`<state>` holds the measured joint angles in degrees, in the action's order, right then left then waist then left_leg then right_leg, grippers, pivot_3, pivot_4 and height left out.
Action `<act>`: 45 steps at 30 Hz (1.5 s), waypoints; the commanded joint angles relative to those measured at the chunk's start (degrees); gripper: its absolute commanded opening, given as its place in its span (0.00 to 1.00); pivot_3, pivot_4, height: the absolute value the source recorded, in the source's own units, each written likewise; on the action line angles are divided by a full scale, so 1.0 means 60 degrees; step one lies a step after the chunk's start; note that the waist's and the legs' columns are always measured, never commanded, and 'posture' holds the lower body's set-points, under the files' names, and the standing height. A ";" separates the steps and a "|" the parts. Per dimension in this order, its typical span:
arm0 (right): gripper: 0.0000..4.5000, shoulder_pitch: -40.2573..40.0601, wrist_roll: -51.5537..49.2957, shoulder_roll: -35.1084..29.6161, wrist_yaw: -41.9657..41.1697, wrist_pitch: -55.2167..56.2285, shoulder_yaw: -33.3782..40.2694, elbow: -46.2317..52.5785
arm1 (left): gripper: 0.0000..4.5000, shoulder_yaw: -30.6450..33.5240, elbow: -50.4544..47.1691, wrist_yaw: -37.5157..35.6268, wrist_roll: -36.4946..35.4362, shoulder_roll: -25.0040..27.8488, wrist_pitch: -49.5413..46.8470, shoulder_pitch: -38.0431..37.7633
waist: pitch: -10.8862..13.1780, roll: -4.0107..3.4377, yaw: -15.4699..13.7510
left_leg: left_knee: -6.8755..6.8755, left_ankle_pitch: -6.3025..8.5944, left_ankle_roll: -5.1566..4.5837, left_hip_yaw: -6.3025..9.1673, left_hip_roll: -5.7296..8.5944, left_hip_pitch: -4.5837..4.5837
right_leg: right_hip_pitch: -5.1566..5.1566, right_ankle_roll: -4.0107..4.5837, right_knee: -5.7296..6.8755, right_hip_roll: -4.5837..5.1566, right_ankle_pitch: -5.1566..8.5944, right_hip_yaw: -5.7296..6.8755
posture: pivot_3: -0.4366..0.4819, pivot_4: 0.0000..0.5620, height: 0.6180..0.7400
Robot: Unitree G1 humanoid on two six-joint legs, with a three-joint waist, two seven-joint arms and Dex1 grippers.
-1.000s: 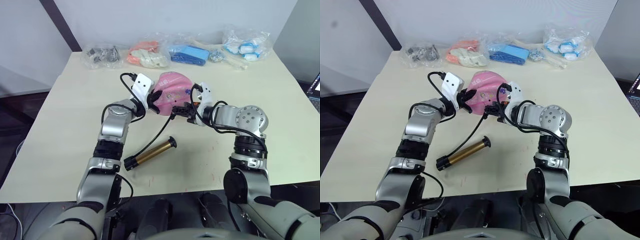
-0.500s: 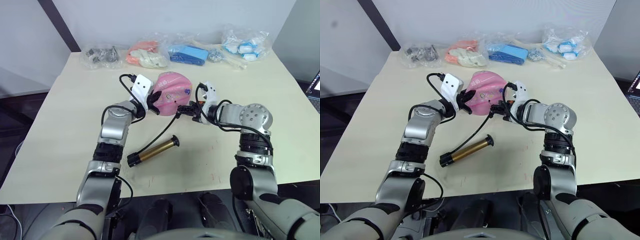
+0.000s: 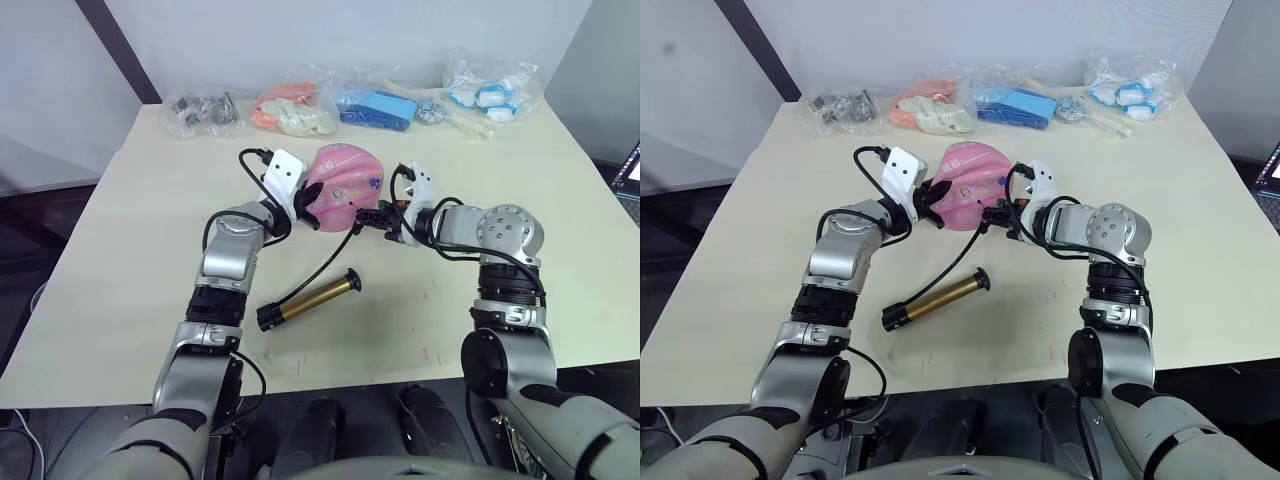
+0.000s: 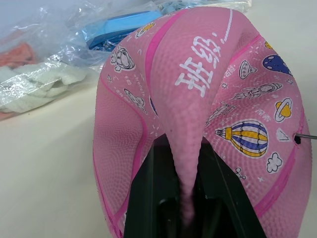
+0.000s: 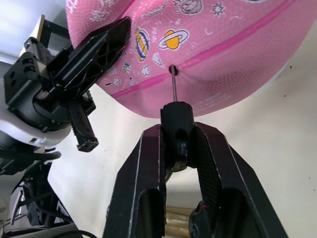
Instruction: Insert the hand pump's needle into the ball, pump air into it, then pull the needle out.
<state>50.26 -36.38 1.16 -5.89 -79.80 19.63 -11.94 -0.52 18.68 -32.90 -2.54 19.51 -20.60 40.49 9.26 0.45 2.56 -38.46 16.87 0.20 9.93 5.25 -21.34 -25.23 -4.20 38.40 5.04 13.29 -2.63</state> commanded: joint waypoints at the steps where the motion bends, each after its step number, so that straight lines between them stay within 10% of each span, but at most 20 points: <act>1: 0.08 0.0231 -0.0051 -0.0016 -0.0117 0.0111 -0.0093 0.0102 | 0.00 -0.0146 -0.0081 -0.0077 -0.0101 -0.0046 -0.0116 -0.0152 | 0.0000 0.0000 0.0000 | 0.0000 0.0000 0.0000 0.0000 0.0000 0.0000 | 0.0000 0.0000 0.0000 0.0000 0.0000 0.0000 | 0.48 0.27 1.00; 45: 0.08 0.0178 0.0009 0.0204 0.0885 -0.0066 0.0842 -0.0313 | 0.00 -0.0091 0.0169 -0.0031 -0.0100 -0.0073 -0.0013 -0.0146 | -0.0004 -0.0001 -0.0001 | 0.0000 0.0000 0.0000 -0.0002 0.0000 0.0000 | 0.0000 0.0000 0.0001 0.0000 0.0000 -0.0001 | 0.48 0.27 1.00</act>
<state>51.22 -36.56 2.54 -1.70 -80.04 23.67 -14.71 -0.51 18.71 -32.64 -2.53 19.17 -20.30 40.17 9.24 0.44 2.56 -38.46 16.87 0.20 9.93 5.25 -21.34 -25.23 -4.20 38.41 5.04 13.28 -2.64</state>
